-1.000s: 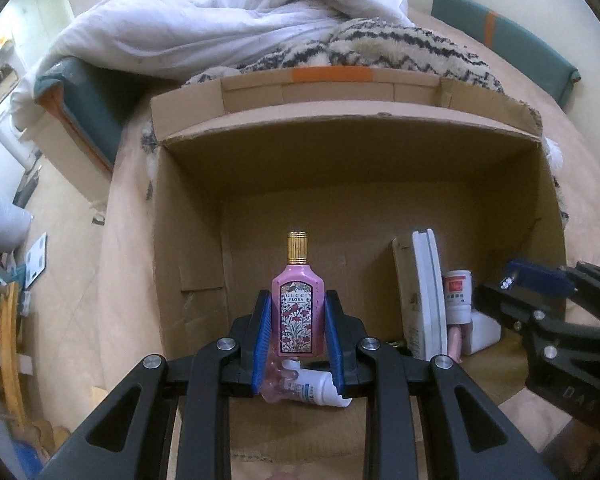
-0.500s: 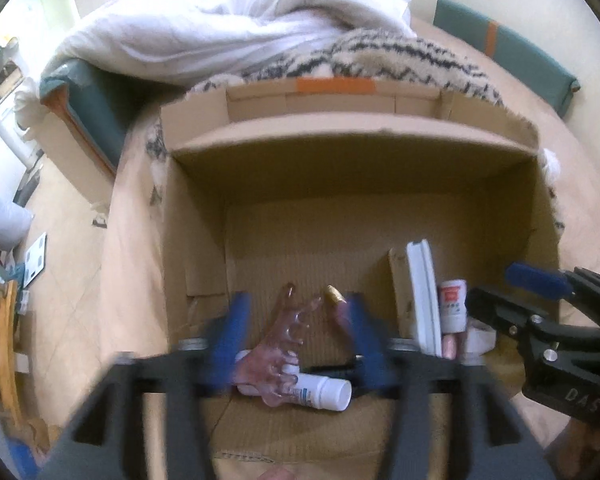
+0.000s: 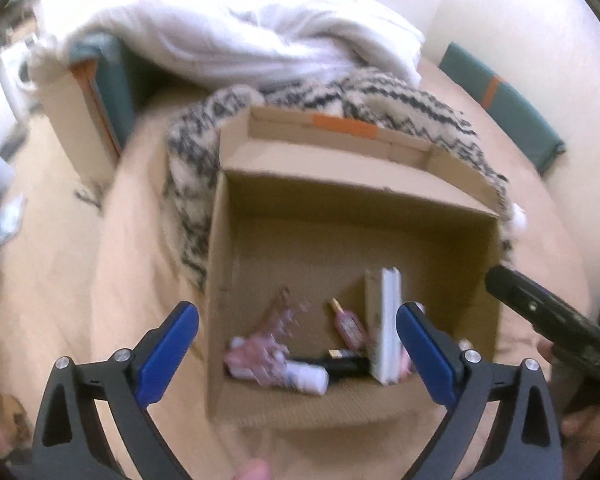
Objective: Organize rigid objects
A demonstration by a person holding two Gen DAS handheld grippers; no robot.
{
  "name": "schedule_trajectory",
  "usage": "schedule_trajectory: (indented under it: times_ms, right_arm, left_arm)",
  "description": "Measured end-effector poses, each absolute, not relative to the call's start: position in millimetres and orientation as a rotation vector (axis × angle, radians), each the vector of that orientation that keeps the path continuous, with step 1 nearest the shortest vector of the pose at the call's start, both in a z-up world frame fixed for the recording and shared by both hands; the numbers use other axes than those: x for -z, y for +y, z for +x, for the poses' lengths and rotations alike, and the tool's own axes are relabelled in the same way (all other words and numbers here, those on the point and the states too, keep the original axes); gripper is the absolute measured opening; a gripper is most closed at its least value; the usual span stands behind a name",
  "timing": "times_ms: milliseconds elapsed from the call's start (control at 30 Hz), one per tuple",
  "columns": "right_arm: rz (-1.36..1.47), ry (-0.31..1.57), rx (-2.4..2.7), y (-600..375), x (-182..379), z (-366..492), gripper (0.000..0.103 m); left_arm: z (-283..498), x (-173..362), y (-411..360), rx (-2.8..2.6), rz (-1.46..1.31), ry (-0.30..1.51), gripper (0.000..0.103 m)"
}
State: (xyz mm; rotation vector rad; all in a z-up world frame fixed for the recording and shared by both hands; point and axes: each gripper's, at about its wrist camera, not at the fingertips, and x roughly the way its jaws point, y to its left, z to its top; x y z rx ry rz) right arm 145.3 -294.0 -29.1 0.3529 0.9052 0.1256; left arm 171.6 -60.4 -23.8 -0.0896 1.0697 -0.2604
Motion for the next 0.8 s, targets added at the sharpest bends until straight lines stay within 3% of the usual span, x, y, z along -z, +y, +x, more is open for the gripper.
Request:
schedule_trajectory:
  times_ms: [300, 467, 800]
  right_arm:
    - [0.331, 0.815, -0.125, -290.3, -10.0, 95.9, 0.103]
    - [0.342, 0.720, -0.091, -295.5, -29.7, 53.7, 0.103]
    - [0.240, 0.675, -0.011, -283.1, -14.6, 6.7, 0.103]
  left_arm:
    - [132.5, -10.2, -26.4, 0.216, -0.107, 1.031, 0.103]
    - [88.9, -31.6, -12.7, 0.110, 0.020, 0.864, 0.103]
    - [38.2, -24.6, -9.0, 0.057, 0.073, 0.742, 0.103]
